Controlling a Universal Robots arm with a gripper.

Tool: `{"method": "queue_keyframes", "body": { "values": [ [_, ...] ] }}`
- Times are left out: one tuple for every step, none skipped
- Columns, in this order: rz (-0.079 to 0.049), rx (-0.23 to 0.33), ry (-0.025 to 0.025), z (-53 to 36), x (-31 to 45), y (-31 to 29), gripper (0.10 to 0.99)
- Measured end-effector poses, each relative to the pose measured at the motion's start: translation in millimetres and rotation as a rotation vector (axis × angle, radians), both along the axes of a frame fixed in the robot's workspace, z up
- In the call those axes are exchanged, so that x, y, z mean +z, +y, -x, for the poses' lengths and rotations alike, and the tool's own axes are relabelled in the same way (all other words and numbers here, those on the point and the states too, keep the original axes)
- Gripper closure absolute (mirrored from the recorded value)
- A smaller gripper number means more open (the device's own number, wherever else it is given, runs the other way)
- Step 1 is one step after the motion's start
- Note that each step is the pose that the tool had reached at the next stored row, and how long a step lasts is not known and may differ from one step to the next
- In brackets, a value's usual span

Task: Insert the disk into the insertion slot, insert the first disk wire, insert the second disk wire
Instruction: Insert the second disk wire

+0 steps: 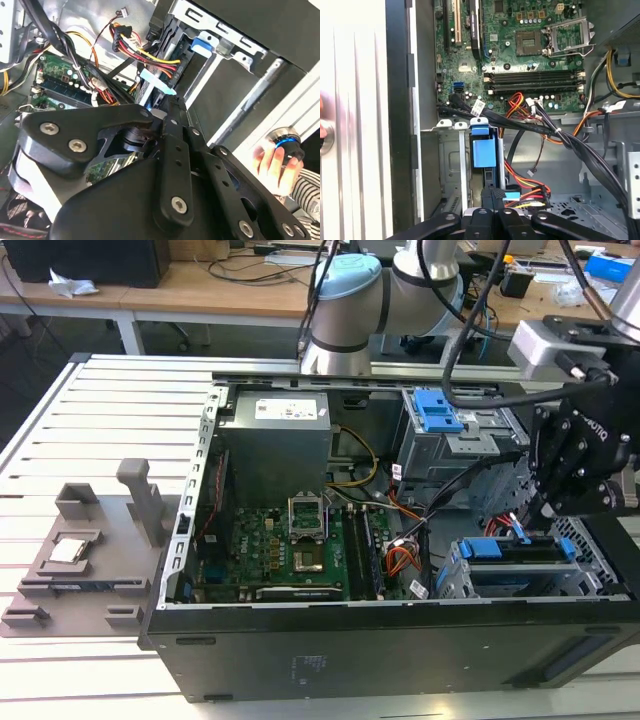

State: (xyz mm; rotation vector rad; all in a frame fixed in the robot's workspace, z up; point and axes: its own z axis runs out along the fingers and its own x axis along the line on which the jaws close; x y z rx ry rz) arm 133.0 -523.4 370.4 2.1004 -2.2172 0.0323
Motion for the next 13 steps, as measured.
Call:
{"method": "queue_keyframes", "body": {
  "values": [
    [0.0, 0.0, -0.0004, 0.1, 3.5, 0.0, 0.98],
    [-0.001, 0.0, -0.0008, 0.2, 7.1, 0.0, 0.98],
    [-0.002, 0.0, -0.001, 0.2, 8.8, 0.0, 0.98],
    [-0.004, 0.0, -0.0011, 0.2, 9.7, 0.0, 0.98],
    [-0.005, 0.0, -0.0011, 0.2, 9.8, 0.0, 0.98],
    [-0.005, 0.0, -0.0011, 0.3, 9.9, 0.0, 0.98],
    [-0.006, 0.0, -0.0011, 0.3, 9.9, 0.0, 0.98],
    [-0.005, 0.0, -0.0011, 0.3, 9.9, 0.0, 0.98],
    [-0.005, 0.0, -0.0011, 0.3, 10.0, 0.0, 0.98],
    [-0.005, 0.0, -0.0011, 0.3, 10.0, 0.0, 0.98],
    [-0.005, 0.0, -0.0011, 0.3, 10.0, 0.0, 0.98],
    [-0.005, 0.0, -0.0011, 0.3, 10.0, 0.0, 0.98],
    [-0.006, 0.0, -0.0011, 0.3, 10.0, 0.0, 0.98]
  ]
}}
